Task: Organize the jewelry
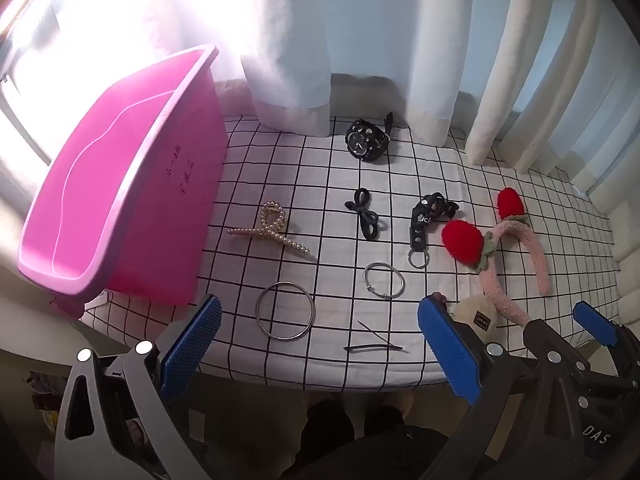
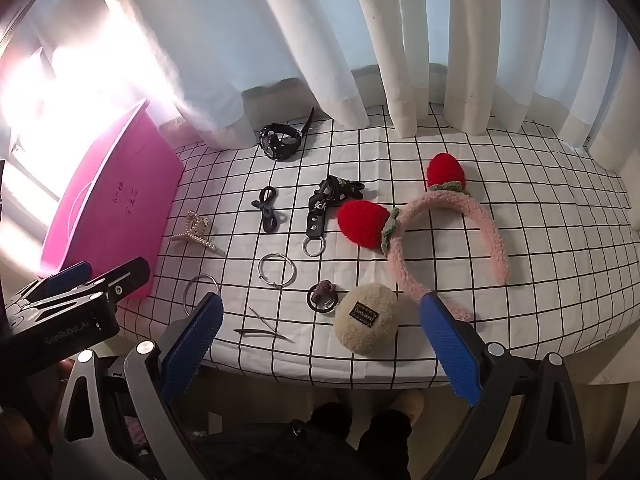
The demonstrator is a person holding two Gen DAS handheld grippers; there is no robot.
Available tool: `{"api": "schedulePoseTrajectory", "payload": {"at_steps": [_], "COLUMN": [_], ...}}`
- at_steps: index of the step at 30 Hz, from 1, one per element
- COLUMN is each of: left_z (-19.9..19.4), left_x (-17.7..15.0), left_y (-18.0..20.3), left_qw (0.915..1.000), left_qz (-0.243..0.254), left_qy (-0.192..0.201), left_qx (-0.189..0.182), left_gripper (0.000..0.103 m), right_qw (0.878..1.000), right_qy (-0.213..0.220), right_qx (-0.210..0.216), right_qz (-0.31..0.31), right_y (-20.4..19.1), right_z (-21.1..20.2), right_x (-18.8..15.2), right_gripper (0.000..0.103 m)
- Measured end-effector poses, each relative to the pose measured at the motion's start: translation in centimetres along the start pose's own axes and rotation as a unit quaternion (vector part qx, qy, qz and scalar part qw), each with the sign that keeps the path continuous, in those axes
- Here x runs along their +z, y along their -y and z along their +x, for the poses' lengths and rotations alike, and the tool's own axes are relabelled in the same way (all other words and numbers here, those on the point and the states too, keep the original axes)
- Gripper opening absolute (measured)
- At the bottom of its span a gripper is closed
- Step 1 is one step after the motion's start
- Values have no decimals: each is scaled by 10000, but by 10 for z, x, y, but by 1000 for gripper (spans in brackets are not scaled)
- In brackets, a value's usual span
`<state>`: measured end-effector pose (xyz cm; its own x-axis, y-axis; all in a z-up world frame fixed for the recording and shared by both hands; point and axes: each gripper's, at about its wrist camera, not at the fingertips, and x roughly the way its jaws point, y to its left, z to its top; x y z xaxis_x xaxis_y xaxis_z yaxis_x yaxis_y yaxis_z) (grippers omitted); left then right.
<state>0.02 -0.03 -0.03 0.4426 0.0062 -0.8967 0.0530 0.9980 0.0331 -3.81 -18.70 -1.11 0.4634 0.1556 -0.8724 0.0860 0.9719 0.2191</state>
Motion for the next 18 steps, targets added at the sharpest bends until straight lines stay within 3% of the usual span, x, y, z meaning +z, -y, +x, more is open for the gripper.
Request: {"api": "schedulePoseTrajectory", "payload": {"at_steps": [18], "left_z": [-1], "left_x": [-1], "left_y": [-1], "left_qw": [10000], "left_qz": [-28], "left_qy": [7], "left_qx": [2], "left_gripper": [97], "right_qw": [10000], "right_qy": [-17], "right_qx": [17], "right_qz": [21], "right_y": [0], "right_z": [-1], "right_x": [1], "right_gripper": [94]}}
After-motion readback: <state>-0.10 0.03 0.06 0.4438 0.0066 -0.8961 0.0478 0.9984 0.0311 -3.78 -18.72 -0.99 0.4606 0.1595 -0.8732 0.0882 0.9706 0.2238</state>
